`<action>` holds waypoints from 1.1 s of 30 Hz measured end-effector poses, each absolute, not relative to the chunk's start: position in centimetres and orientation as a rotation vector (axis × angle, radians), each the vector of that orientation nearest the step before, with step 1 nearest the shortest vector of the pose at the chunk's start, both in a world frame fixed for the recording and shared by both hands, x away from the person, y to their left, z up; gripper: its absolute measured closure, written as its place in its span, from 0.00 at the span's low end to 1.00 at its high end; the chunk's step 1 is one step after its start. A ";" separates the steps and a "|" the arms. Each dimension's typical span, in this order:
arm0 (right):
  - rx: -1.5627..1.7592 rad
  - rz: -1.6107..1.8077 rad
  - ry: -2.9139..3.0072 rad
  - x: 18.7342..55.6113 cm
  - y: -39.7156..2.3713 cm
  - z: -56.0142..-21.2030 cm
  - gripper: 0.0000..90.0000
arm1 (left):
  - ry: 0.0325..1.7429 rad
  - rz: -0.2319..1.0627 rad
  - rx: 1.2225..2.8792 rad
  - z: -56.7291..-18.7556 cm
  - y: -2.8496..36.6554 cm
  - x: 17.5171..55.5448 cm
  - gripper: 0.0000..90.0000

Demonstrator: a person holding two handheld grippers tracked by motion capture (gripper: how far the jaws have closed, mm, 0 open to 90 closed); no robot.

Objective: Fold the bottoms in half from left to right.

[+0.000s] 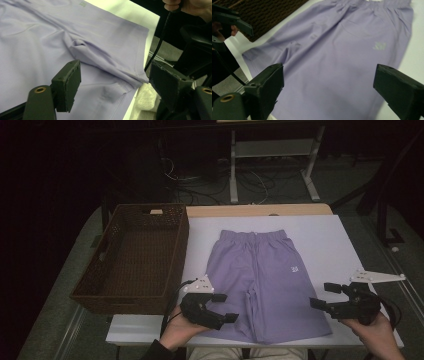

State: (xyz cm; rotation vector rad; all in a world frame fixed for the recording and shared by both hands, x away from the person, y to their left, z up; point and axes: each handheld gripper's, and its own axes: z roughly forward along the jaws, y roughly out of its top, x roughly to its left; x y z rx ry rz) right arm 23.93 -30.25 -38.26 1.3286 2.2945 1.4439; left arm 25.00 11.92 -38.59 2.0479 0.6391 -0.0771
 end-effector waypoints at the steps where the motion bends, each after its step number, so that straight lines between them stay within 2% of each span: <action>1: 1.317 1.443 2.303 24.2 -30.0 -38.1 0.09 | 0.651 -0.071 2.048 -38.6 12.2 24.9 0.26; 9: 1.234 1.430 2.357 26.8 -27.6 -37.1 0.00 | 0.743 -0.043 2.039 -39.0 13.8 24.2 0.15; 12: 1.204 1.427 2.358 27.6 -27.0 -36.6 0.00 | 0.768 -0.045 2.041 -39.2 14.1 23.7 0.12; 25: 1.037 1.426 2.434 30.6 -22.5 -35.3 0.00 | 0.913 -0.025 2.050 -40.9 15.9 21.9 0.15; 33: 0.973 1.444 2.446 30.9 -19.6 -35.2 0.00 | 0.955 -0.021 2.084 -41.5 17.1 21.2 0.17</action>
